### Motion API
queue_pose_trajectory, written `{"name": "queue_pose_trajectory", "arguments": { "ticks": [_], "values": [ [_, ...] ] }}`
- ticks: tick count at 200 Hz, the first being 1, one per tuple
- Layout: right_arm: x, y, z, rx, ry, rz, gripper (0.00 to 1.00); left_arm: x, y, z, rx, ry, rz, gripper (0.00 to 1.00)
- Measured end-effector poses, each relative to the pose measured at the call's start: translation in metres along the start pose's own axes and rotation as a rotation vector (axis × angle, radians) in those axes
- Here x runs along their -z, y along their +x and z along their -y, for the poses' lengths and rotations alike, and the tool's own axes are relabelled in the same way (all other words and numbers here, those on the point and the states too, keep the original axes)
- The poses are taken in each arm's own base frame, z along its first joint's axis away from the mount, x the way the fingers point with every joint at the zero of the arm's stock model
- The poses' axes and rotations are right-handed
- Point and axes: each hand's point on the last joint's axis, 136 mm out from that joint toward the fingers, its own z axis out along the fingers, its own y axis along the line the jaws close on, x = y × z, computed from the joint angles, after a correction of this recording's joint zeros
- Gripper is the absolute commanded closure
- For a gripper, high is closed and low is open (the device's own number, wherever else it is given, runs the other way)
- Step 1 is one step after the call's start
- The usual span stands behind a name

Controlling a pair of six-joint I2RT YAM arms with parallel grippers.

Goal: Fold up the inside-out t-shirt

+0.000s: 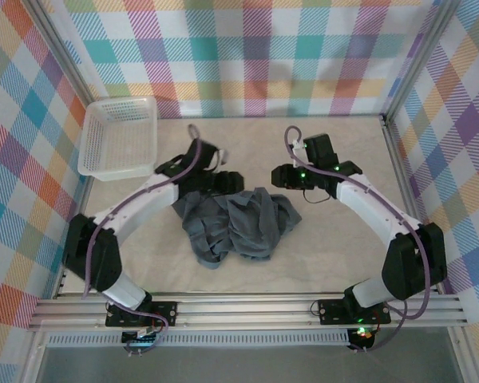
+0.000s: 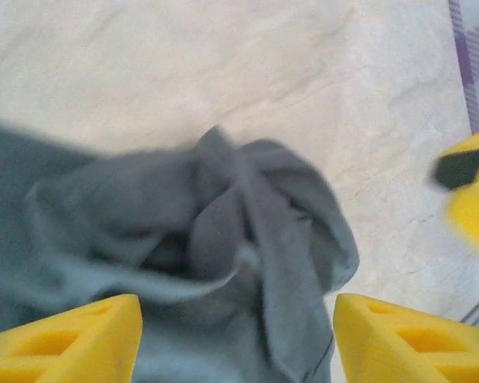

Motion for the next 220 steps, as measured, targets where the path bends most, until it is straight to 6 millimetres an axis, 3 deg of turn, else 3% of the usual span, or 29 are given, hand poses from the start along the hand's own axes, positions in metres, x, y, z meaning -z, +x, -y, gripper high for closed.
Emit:
{"name": "queue_pose_trajectory", "arguments": {
  "ticks": [21, 42, 63, 77, 91, 127, 142, 159, 190, 220],
  "values": [
    [-0.011, 0.01, 0.008, -0.011, 0.012, -0.047, 0.59, -0.027, -0.009, 0.014, -0.142, -0.004, -0.024, 0.34],
    [-0.016, 0.022, 0.011, -0.013, 0.002, -0.08, 0.58, -0.053, 0.006, -0.007, -0.179, -0.049, -0.102, 0.34],
    [-0.02, 0.028, 0.008, 0.012, -0.038, -0.084, 0.57, -0.057, 0.024, -0.027, -0.149, -0.065, -0.141, 0.33],
    [-0.027, 0.028, 0.005, 0.044, -0.079, -0.076, 0.56, -0.046, 0.029, -0.031, -0.122, -0.053, -0.113, 0.32],
    [-0.04, 0.025, 0.002, 0.079, -0.129, -0.071, 0.54, -0.019, 0.027, -0.028, -0.102, -0.032, -0.043, 0.31],
    [-0.083, 0.027, 0.006, 0.119, -0.221, -0.109, 0.48, 0.085, -0.005, 0.004, -0.094, 0.079, 0.26, 0.3],
    [-0.093, 0.027, 0.003, 0.14, -0.247, -0.117, 0.46, 0.112, -0.008, 0.005, -0.085, 0.097, 0.334, 0.3],
    [-0.101, 0.025, -0.003, 0.169, -0.272, -0.112, 0.47, 0.119, -0.002, -0.001, -0.062, 0.086, 0.349, 0.3],
    [-0.112, 0.017, -0.012, 0.193, -0.303, -0.104, 0.48, 0.098, 0.019, -0.021, -0.007, 0.044, 0.282, 0.3],
    [-0.125, 0.017, -0.016, 0.205, -0.31, -0.122, 0.54, 0.092, 0.021, -0.025, 0.007, 0.03, 0.269, 0.31]
  ]
}}
